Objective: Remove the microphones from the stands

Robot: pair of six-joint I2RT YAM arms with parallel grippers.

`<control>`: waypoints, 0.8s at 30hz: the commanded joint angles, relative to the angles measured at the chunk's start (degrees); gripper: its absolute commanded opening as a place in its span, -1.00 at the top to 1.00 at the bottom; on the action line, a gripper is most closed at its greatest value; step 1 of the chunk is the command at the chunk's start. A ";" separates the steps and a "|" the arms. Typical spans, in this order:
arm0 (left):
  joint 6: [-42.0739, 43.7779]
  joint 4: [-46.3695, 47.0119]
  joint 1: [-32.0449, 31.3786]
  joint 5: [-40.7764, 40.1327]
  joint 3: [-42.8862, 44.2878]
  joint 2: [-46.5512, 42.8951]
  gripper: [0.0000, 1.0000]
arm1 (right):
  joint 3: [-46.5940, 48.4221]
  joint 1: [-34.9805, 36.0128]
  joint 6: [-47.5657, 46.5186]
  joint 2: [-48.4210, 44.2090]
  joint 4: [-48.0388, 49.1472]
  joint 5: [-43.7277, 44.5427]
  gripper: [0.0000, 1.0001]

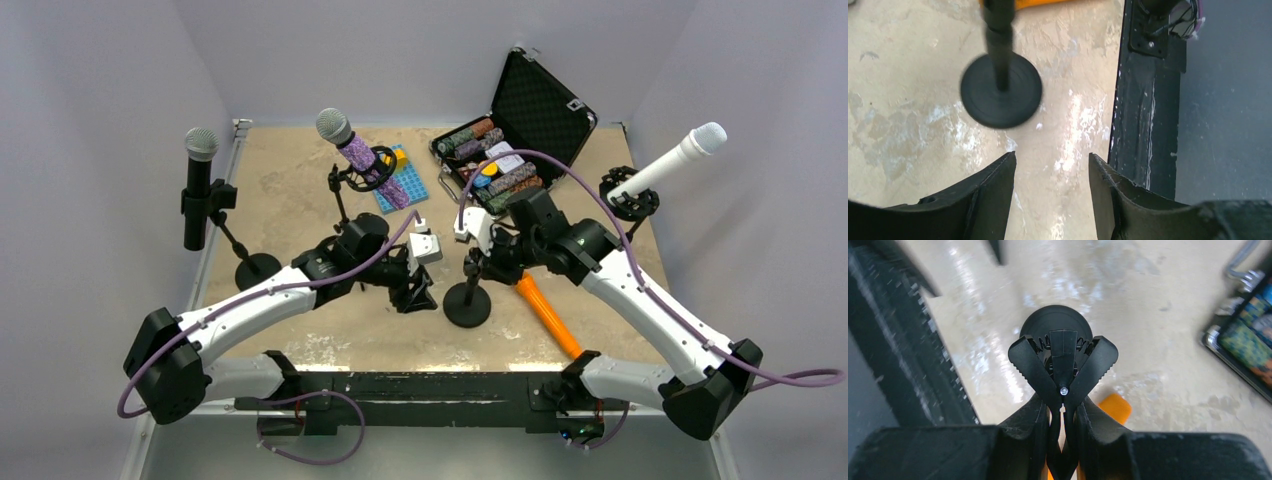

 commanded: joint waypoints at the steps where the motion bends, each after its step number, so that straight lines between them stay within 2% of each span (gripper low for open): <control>1: 4.33 -7.89 0.44 -0.77 0.11 -5.67 -0.18 | 1.33 -4.77 6.43 0.73 10.59 3.49 1.00; 10: 18.94 -17.50 0.65 -2.31 -1.15 -12.45 -0.17 | 8.80 -6.84 6.54 8.87 17.52 5.52 1.00; 16: 19.11 -20.99 0.65 -2.16 -0.64 -14.72 -0.16 | 16.62 -7.70 5.88 18.28 20.12 12.94 1.00; 24: 22.69 -26.89 0.65 -2.39 -0.07 -17.57 -0.16 | 26.86 -9.18 4.75 28.23 18.27 12.11 1.00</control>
